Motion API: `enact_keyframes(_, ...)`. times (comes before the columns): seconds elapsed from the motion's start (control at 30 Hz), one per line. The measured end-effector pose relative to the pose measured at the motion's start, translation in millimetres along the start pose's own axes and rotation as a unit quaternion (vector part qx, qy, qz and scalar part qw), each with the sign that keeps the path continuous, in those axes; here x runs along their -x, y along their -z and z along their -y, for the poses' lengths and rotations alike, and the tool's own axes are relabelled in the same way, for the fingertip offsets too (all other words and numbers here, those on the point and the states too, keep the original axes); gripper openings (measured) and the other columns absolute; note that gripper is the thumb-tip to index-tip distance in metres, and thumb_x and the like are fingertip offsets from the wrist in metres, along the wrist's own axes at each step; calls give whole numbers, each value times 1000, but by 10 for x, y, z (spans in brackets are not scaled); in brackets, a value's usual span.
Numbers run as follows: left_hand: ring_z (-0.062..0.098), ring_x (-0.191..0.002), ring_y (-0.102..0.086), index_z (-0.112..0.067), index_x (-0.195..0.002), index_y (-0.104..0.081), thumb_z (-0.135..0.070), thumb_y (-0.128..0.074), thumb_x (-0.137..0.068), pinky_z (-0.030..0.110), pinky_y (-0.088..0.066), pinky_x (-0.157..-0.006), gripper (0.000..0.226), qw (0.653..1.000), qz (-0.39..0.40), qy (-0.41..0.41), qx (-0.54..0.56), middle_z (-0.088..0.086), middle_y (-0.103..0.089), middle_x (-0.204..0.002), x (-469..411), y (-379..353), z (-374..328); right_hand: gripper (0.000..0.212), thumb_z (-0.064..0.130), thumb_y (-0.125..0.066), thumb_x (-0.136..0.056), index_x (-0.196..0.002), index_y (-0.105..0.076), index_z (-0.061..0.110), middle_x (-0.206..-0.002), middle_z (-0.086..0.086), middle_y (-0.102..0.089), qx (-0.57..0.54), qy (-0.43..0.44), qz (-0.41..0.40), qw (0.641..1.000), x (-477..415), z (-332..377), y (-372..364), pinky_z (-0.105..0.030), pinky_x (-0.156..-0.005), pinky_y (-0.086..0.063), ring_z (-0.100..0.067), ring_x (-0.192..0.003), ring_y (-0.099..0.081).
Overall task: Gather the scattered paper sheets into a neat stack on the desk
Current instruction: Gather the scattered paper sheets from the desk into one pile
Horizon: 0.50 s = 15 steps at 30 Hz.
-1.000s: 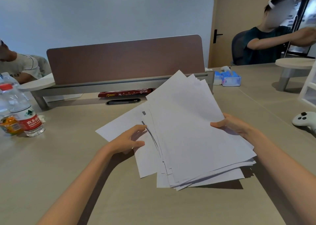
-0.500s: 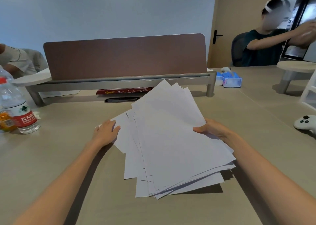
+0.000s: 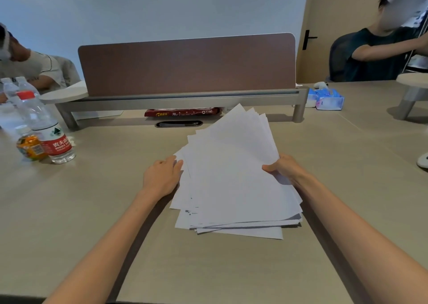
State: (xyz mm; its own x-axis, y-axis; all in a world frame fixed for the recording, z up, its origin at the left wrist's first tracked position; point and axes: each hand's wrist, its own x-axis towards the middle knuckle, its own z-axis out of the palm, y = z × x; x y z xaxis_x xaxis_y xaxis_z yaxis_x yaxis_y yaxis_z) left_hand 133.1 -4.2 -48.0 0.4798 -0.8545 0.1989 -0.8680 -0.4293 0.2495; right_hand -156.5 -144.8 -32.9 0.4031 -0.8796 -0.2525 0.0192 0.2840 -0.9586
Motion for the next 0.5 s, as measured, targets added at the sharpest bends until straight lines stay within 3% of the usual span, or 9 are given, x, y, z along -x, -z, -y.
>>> enact_keyframes(0.07, 35, -119, -51, -22, -144, -38, -44, -27, -102, 43, -42, -94, 48, 1000, 0, -8, -8, 17, -57, -130, 89, 57, -87, 45, -24, -50, -83, -126, -49, -9, -120, -20, -57, -4, 8, -9, 1000, 62, -3, -41, -38, -88, -45, -34, -103, -55)
enact_keyframes(0.2, 35, -109, -55, -21, -136, -42, -36, -28, -104, 45, -47, -88, 39, 998, -1, -57, -36, 10, -58, -129, 269, 125, -259, 46, -27, -47, -83, -126, -49, -11, -125, -23, -56, -21, 23, -31, 999, 140, -50, -105, -40, -90, -46, -35, -104, -55)
enact_keyframes(0.37, 31, -88, -63, -17, -116, -48, -44, -32, -100, 37, -45, -76, 35, 998, -15, -58, -15, 9, -69, -92, 498, 130, -390, 47, -27, -43, -82, -123, -52, -6, -125, -22, -58, -31, 37, -36, 998, 263, -127, -140, -39, -91, -48, -36, -106, -58)
enact_keyframes(0.5, 23, -88, -63, -18, -116, -51, -44, -42, -97, 37, -50, -80, 34, 998, 6, -27, 54, 2, -68, -96, 454, 257, -417, 41, -26, -45, -81, -112, -56, -3, -123, -22, -60, -20, 34, -27, 999, 342, -108, -128, -41, -95, -48, -39, -112, -59)
